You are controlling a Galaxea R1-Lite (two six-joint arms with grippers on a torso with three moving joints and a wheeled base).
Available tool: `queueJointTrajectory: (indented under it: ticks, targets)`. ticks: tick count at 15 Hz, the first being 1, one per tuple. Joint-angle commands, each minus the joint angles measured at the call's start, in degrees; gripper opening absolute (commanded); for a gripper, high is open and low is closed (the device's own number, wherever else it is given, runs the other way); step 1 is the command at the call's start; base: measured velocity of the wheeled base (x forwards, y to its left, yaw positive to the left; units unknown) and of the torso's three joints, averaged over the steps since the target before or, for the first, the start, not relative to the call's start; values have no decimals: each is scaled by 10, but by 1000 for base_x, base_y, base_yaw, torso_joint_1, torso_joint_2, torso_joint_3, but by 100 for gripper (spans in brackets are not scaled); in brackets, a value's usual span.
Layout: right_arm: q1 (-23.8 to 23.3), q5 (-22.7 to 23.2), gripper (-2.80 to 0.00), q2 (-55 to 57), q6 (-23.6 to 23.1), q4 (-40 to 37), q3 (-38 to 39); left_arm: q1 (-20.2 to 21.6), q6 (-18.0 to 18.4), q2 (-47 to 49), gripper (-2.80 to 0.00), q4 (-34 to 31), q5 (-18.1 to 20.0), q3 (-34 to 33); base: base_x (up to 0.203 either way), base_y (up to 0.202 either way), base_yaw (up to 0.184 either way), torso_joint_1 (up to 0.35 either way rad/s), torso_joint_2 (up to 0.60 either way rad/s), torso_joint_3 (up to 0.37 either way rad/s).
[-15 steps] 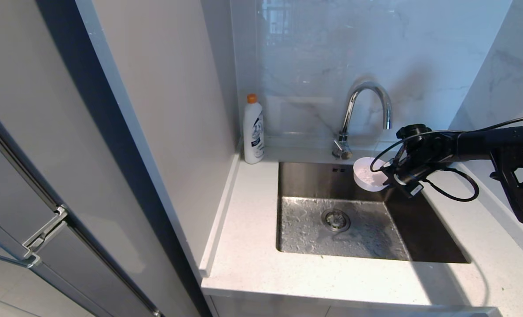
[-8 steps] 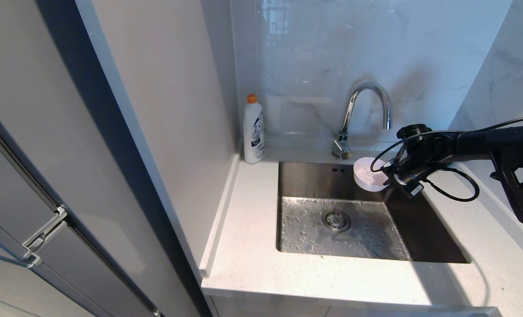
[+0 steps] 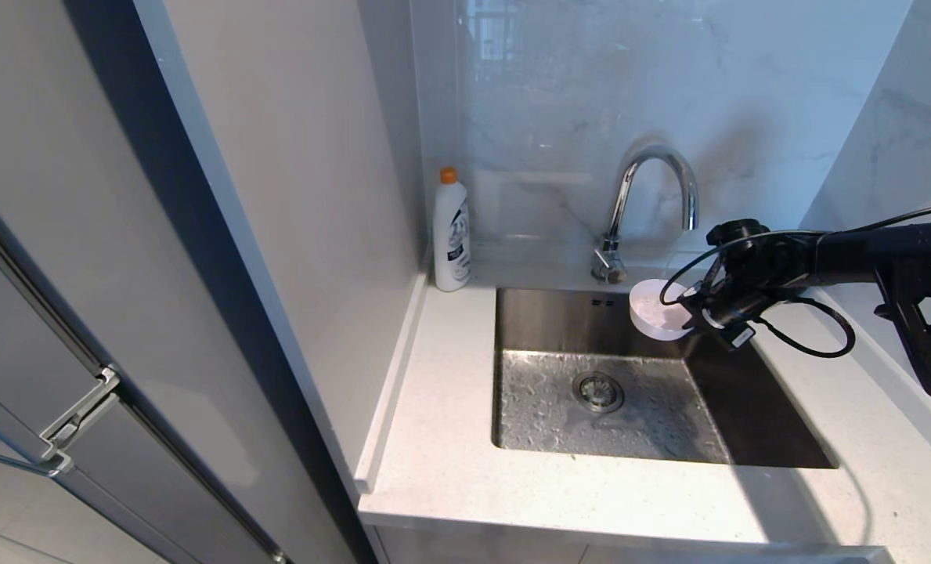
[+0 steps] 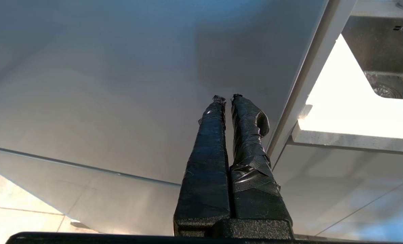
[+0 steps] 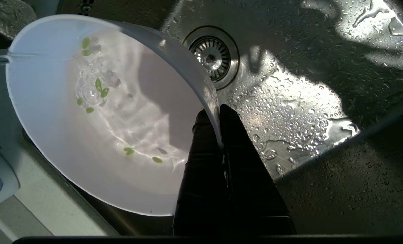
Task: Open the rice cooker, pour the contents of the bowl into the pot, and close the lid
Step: Fill a bowl with water from the tap, then place the bowl on the table
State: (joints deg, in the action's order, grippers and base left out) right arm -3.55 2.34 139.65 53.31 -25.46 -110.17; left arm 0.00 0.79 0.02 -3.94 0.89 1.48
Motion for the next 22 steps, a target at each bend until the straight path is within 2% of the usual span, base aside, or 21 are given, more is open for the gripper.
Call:
queueJointTrajectory:
  ticks: [1,3,6,10,12,16,18,22]
  targets:
    - [-8,1,-280,-23,3,-2,13,0,-1,1,-280,2,0,0,0,0,0,0,0,0]
    - [-28,2,-280,-51,2,-3,54,-1,-2,1,-280,4,0,-1,0,0,0,0,0,0]
    - [-51,11,-280,-91,-2,8,155,0,0,1,-280,1,0,0,0,0,0,0,0,0]
    - [-85,11,-280,-163,-37,89,318,0,-1,1,-280,2,0,-1,0,0,0,0,0,0]
    - [-113,11,-280,-214,-63,127,389,0,-1,1,-280,3,0,-1,0,0,0,0,0,0]
    - [-179,16,-280,-287,-116,147,484,0,-1,1,-280,4,0,-1,0,0,0,0,0,0]
    - [-221,22,-280,-315,-155,156,541,0,-1,1,-280,4,0,-1,0,0,0,0,0,0]
    - [-324,36,-280,-355,-245,229,659,0,-2,1,-280,4,0,-1,0,0,0,0,0,0]
